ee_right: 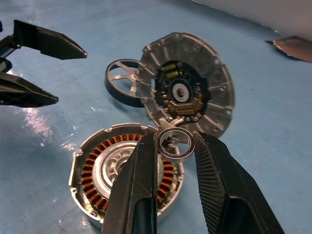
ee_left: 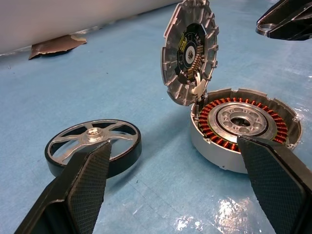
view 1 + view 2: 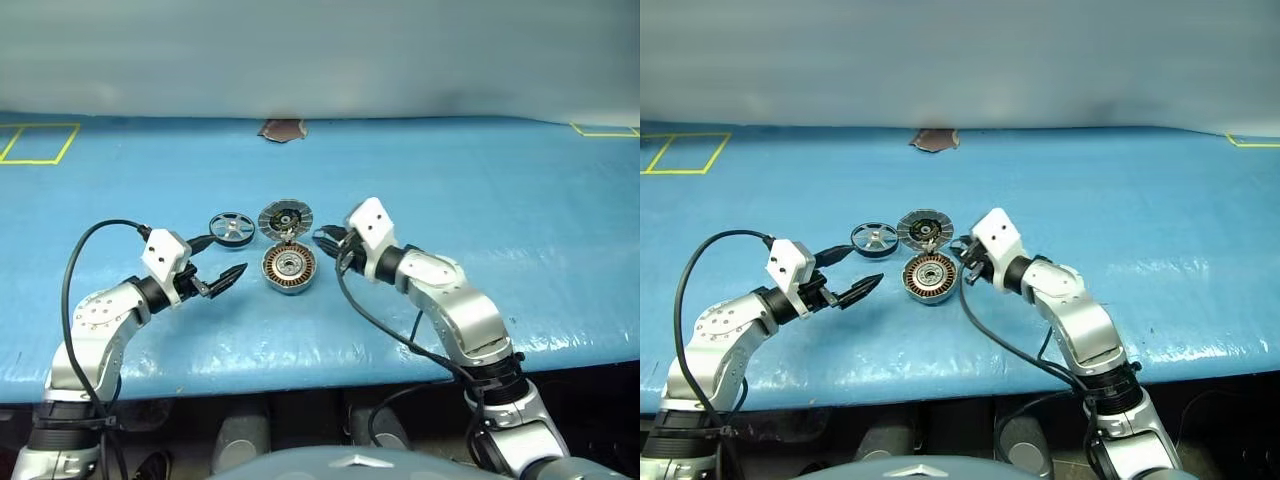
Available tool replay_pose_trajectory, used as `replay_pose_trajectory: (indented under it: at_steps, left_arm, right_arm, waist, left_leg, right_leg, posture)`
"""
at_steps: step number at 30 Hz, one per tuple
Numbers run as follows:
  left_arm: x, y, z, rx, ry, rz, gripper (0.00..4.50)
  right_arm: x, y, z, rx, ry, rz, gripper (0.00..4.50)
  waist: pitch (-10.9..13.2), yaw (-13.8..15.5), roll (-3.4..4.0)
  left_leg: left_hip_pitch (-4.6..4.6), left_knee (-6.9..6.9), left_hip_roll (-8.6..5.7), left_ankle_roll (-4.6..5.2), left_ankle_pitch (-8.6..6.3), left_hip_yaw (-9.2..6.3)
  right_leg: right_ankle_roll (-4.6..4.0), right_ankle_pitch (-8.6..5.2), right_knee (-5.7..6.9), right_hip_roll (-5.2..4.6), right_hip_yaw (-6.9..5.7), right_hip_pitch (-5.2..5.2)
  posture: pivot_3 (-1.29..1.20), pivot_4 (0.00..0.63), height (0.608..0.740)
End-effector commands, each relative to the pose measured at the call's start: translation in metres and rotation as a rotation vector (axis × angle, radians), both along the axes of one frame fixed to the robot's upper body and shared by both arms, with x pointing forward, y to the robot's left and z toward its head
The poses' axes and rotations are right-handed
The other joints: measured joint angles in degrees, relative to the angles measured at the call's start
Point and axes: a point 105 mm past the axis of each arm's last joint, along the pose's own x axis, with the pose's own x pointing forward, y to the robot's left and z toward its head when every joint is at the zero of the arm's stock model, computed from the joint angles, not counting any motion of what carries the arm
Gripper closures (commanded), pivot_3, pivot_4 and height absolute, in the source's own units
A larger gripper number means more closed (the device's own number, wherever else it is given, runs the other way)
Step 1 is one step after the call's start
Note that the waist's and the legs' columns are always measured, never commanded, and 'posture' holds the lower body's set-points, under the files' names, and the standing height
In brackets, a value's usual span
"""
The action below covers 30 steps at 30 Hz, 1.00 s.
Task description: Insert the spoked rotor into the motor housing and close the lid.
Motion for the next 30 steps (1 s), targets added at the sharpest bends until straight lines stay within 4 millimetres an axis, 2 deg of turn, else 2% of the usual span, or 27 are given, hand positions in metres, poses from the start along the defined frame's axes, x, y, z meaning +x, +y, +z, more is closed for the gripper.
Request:
replay_pose_trajectory:
  at_steps: [1, 9, 14, 21, 30]
  left_arm:
    - [0.003, -0.001, 0.014, 0.002, -0.052, -0.008, 0.00]
    - [0.003, 0.000, 0.015, 0.004, -0.058, 0.000, 0.00]
    - [0.001, 0.002, 0.015, 0.004, -0.063, 0.016, 0.00]
    - [0.000, 0.003, 0.014, 0.003, -0.063, 0.027, 0.00]
    - [0.000, 0.002, 0.014, 0.002, -0.061, 0.025, 0.00]
  right_arm:
    - [-0.001, 0.013, 0.002, -0.008, -0.013, 0.042, 3.73]
    - [0.005, 0.033, -0.012, 0.003, 0.039, 0.068, 3.73]
    - [-0.003, 0.046, -0.024, -0.011, 0.077, 0.121, 3.73]
    - [0.001, 0.043, -0.035, -0.039, 0.100, 0.095, 3.73]
    - [0.007, 0.037, -0.033, -0.046, 0.082, 0.067, 3.73]
  waist:
    - [0.00, 0.10, 0.00]
    - [0.00, -0.05, 0.00]
    - [0.00, -0.08, 0.00]
    - [0.00, -0.06, 0.00]
    - [0.00, -0.11, 0.00]
  left_leg:
    - [-0.01, 0.00, -0.01, 0.00, 0.00, 0.01]
    - [0.00, -0.03, 0.02, 0.00, 0.00, 0.00]
    - [-0.01, -0.04, 0.01, 0.00, 0.00, 0.00]
    - [0.00, -0.02, 0.01, 0.00, 0.00, 0.00]
    - [0.00, -0.04, 0.01, 0.00, 0.00, 0.01]
  right_leg:
    - [0.00, 0.00, -0.01, -0.01, 0.00, 0.00]
    - [0.00, 0.00, 0.01, 0.02, -0.01, -0.02]
    - [0.00, 0.00, 0.00, 0.01, -0.01, -0.02]
    - [0.00, 0.00, 0.00, 0.01, -0.01, -0.02]
    - [0.00, 0.00, 0.00, 0.01, -0.01, -0.03]
  posture:
    - [0.00, 0.150, 0.740]
    - [0.00, 0.150, 0.740]
    - [0.00, 0.150, 0.740]
    - [0.00, 0.150, 0.740]
    - [0.00, 0.150, 0.740]
